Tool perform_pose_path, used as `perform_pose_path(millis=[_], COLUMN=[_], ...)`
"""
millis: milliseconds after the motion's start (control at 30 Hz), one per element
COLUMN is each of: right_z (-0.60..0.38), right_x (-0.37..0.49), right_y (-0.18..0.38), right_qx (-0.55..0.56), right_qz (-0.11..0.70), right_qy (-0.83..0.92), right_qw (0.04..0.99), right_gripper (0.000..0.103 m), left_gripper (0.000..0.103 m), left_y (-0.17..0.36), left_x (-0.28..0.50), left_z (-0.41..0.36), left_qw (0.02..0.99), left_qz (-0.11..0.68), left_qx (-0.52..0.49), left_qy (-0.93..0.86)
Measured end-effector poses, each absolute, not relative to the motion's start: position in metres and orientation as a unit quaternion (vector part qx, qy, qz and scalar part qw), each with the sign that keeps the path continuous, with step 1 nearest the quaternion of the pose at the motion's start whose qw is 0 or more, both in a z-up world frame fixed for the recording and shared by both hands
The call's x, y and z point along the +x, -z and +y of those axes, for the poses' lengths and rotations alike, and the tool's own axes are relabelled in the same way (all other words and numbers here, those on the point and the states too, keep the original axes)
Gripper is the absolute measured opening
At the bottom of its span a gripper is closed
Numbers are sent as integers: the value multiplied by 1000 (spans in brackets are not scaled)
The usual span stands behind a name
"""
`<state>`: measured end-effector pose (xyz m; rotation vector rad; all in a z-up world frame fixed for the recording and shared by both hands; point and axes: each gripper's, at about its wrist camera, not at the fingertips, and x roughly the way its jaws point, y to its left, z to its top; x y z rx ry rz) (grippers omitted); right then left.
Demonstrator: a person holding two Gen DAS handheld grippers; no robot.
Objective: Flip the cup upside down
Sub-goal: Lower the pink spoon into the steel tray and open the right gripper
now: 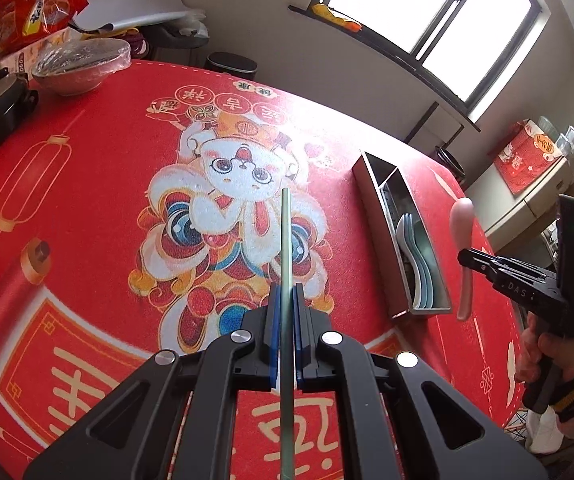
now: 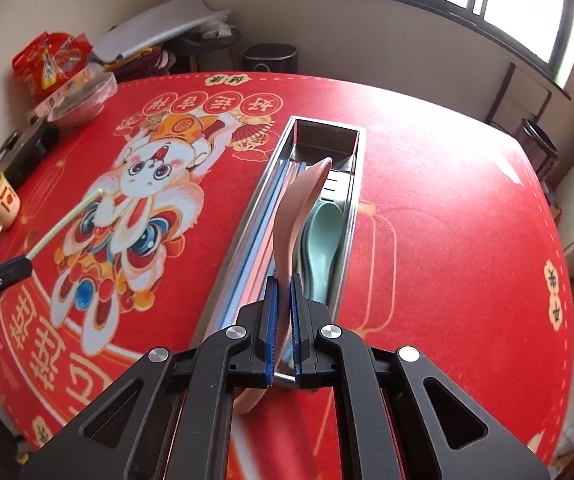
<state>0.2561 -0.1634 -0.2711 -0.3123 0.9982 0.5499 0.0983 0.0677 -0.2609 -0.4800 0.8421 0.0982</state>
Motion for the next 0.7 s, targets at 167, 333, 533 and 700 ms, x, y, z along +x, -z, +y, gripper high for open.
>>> perform_pose_path(millis=[167,333,533,700], right_z=[-157,-159,-155,-152], right_x=[290,309,313,316], right_y=[285,301,311,320], right_qx=[-197,-189,-176,-181], right_qz=[505,542,565,585], right_qy=[-280,-270,-267,-254], right_qw=[793,773,761,749], right_gripper=[6,6,6,6], left_gripper=[6,6,6,6], left_y=[254,251,252,252], left_x=[111,119,123,124], left_z=[57,48,44,43], left_qw=[888,890,888,888], left_qz=[395,390,393,394], left_qx=[-232,-231,-232,-231], left_qy=[-47,-47,-52,-53])
